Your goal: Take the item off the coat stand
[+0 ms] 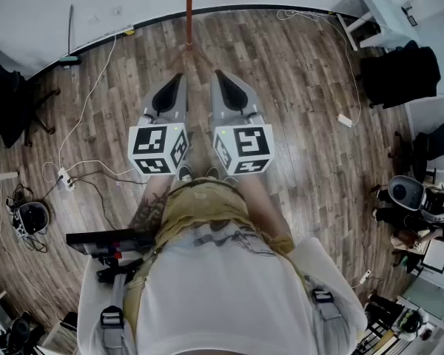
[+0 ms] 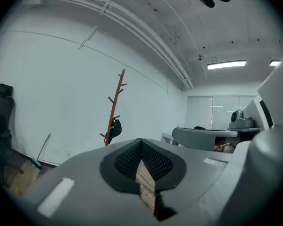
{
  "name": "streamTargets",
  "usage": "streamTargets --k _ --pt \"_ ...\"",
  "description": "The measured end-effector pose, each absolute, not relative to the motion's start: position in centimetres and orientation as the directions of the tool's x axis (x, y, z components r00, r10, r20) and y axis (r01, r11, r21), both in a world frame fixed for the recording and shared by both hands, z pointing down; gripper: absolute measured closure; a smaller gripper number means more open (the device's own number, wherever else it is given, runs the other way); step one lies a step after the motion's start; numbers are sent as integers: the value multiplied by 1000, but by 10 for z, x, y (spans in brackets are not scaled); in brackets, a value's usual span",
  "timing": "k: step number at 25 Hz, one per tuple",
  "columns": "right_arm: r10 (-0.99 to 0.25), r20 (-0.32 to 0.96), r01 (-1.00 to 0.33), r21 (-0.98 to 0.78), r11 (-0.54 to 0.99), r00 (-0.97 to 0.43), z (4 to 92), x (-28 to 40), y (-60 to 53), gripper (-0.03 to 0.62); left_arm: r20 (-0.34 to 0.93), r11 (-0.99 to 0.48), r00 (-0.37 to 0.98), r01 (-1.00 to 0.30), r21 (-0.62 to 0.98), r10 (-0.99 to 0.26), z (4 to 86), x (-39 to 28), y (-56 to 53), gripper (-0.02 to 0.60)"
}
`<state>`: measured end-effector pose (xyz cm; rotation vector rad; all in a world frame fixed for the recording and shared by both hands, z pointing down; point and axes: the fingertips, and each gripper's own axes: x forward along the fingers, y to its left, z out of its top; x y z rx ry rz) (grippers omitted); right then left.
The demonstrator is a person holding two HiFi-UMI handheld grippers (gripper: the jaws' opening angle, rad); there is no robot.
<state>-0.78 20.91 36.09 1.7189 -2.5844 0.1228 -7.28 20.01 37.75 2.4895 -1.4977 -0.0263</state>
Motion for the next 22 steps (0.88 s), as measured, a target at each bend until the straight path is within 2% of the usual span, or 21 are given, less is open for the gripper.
streamTargets --k 10,22 --pt "-922 72 -923 -90 375 -381 364 -11 212 597 118 -447 481 -865 229 -869 383 -79 206 580" --pt "-922 129 -930 -86 356 -365 386 -37 208 595 145 -445 498 -848 288 -855 409 -112 204 580"
